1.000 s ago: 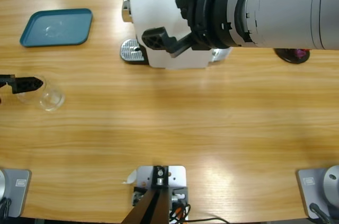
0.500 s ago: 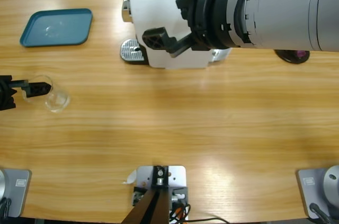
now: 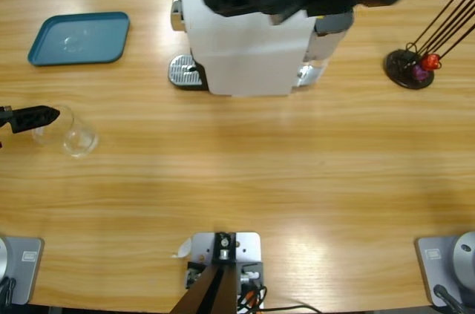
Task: Pour coffee
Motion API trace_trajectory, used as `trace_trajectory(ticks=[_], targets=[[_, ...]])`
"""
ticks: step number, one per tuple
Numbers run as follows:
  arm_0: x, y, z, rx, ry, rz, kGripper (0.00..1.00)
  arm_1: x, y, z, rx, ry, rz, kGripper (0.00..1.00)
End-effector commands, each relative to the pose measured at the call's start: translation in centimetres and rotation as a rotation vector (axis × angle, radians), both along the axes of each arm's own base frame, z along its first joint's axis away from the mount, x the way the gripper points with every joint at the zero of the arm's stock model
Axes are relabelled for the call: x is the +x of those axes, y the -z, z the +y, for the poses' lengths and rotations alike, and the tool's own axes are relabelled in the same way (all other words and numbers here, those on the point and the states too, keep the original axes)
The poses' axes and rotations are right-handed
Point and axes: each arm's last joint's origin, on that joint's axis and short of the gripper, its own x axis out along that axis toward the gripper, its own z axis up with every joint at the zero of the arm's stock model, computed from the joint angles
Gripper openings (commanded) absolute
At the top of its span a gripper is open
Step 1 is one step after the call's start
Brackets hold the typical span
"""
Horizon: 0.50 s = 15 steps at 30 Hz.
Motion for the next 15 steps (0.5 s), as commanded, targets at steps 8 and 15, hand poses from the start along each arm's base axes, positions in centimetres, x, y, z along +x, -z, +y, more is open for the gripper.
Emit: trace_trajectory(ticks=[8, 15], targets=[[-0.5, 2.9, -1.1, -0.009, 0.170, 0.020, 0.996, -3.7, 5.3, -7.0, -0.120, 0.041, 0.026, 1.000], [-0.5, 1.9, -1.1, 0.001, 0.191, -0.020, 0.991, -3.4, 6.5, -6.3, -0.109, 0.052, 0.048, 1.000]])
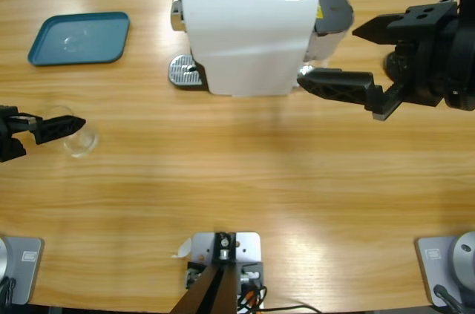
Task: Pour coffee
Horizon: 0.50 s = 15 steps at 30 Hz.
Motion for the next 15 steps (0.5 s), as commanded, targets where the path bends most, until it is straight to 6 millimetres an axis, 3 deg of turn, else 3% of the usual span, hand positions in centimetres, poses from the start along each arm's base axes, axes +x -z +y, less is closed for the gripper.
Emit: trace_trajectory(ticks=[1, 11, 15], targets=[[-0.06, -0.18, -0.08, 0.041, 0.055, -0.020, 0.992, -0.16, 1.49, 0.03, -0.002, 0.016, 0.012, 1.000], [0.17, -0.75, 0.12, 0.139, 0.008, 0.012, 0.991, -0.08, 2.18, 0.21, -0.007, 0.022, 0.026, 1.000], [0.50, 0.07, -0.23, 0.157, -0.012, 0.050, 0.991, -0.06, 2.30, 0.25, -0.010, 0.022, 0.030, 1.000]])
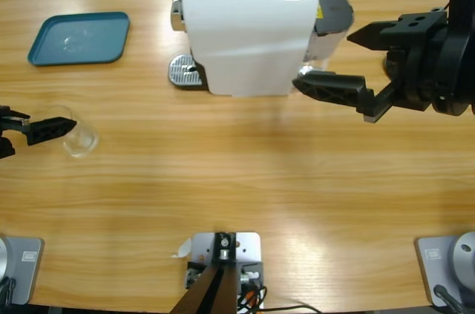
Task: Pour coffee
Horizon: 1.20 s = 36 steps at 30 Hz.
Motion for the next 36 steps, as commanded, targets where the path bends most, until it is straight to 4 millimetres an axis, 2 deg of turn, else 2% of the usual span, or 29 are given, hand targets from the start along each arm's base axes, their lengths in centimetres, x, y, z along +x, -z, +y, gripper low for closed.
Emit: trace_trajectory(ticks=[1, 17, 21, 23, 25, 30, 33, 34, 35, 36], targets=[[0.4, 1.3, -0.5, 0.057, -0.033, 0.061, 0.991, -0.1, 1.5, 0.2, -0.041, 0.005, 0.025, 1.000], [1.4, 3.7, -1.3, 0.067, -0.099, 0.107, 0.989, 0.1, 2.0, 0.6, -0.054, 0.008, 0.043, 1.000], [1.7, 4.0, -1.4, 0.073, -0.117, 0.113, 0.942, 0.1, 2.2, 0.7, -0.057, 0.009, 0.046, 1.000], [1.7, 3.9, -1.3, 0.074, -0.122, 0.107, 0.843, 0.2, 2.2, 0.7, -0.058, 0.010, 0.047, 1.000], [1.6, 3.8, -1.1, 0.076, -0.129, 0.095, 0.693, 0.2, 2.3, 0.8, -0.058, 0.009, 0.049, 1.000], [1.4, 4.1, -0.9, 0.067, -0.142, 0.091, 0.604, 0.3, 2.3, 1.0, -0.049, 0.007, 0.049, 1.000], [1.4, 4.4, -0.9, 0.061, -0.147, 0.088, 0.353, 0.3, 2.3, 1.0, -0.047, 0.007, 0.048, 1.000], [1.4, 4.4, -0.9, 0.059, -0.147, 0.086, 0.296, 0.3, 2.3, 0.9, -0.048, 0.008, 0.048, 1.000], [1.3, 4.4, -0.8, 0.059, -0.148, 0.083, 0.167, 0.3, 2.3, 0.9, -0.048, 0.008, 0.049, 1.000], [1.3, 4.3, -0.8, 0.059, -0.149, 0.078, 0.080, 0.3, 2.3, 1.0, -0.048, 0.010, 0.050, 1.000]])
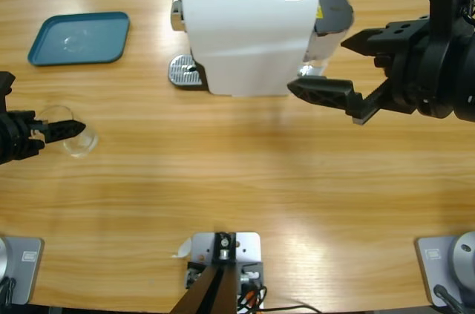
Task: Pour coffee
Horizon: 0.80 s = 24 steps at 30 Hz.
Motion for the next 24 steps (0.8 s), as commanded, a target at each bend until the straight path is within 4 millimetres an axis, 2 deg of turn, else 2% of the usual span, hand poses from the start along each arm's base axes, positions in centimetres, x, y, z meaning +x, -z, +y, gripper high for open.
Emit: trace_trajectory(ticks=[1, 5, 8, 11, 16, 19, 24], targets=[[-0.3, 1.1, 0.6, 0.027, -0.028, -0.001, 0.011, -0.1, 1.7, 0.4, -0.044, 0.000, 0.035, 1.000], [-0.4, -0.2, 0.8, 0.007, -0.004, -0.061, 0.000, -0.1, 1.5, 0.3, -0.037, 0.005, 0.027, 1.000], [-0.1, -1.6, 0.5, -0.005, 0.045, -0.108, 0.000, -0.1, -0.6, 0.0, -0.006, 0.014, -0.010, 1.000], [0.6, -2.6, -0.4, 0.008, 0.155, -0.123, 0.000, -0.1, -2.8, -0.1, -0.006, 0.013, -0.041, 1.000], [2.0, -3.7, -1.0, 0.015, 0.368, -0.127, 0.000, -0.2, -3.3, -0.5, 0.000, 0.022, -0.057, 1.000], [3.9, -3.3, -1.8, 0.025, 0.597, -0.168, 0.000, -0.4, -3.3, -0.9, -0.015, 0.033, -0.059, 1.000], [8.0, -3.6, -2.1, -0.109, 0.775, -0.218, 0.000, -0.3, -3.3, -2.0, -0.030, 0.065, -0.057, 1.000]])
